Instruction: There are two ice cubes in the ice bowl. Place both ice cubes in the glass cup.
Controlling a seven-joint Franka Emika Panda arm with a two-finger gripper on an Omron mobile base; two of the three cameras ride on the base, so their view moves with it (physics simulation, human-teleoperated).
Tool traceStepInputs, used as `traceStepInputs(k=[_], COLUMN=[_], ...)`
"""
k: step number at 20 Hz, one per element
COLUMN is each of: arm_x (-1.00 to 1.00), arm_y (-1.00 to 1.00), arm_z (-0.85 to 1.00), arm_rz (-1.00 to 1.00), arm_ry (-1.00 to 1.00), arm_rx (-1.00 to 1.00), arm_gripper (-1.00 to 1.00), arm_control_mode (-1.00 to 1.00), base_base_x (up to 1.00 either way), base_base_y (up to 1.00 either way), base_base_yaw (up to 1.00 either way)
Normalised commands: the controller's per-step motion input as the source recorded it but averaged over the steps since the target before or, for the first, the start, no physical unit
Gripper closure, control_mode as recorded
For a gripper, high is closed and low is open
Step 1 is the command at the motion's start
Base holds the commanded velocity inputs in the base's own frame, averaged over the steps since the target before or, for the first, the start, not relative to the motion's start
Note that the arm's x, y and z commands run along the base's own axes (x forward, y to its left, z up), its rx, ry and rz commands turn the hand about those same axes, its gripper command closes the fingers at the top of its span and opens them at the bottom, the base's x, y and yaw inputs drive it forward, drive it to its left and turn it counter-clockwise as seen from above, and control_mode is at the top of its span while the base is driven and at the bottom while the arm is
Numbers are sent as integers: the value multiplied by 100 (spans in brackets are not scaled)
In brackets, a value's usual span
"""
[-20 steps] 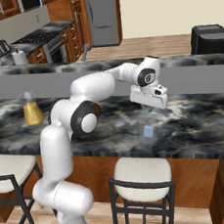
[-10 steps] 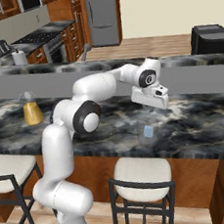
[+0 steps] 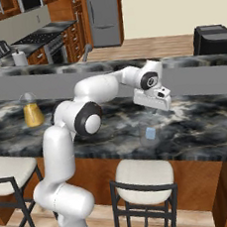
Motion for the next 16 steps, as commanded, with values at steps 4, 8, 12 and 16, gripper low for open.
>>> traceStepInputs(k=[4,8,12,16], arm_x=[1,0,0,0], arm_y=[0,0,0,0], arm_z=[-8,-20,-24,-21], arm_rz=[0,0,0,0], arm_ry=[0,0,0,0], arm_rx=[0,-2,-3,-3], arm_gripper=[100,100,100,100], arm_control_mode=[-100,-100,-100,-100], base_base_x=[0,0,0,0], base_base_y=[0,0,0,0], base_base_yaw=[0,0,0,0])
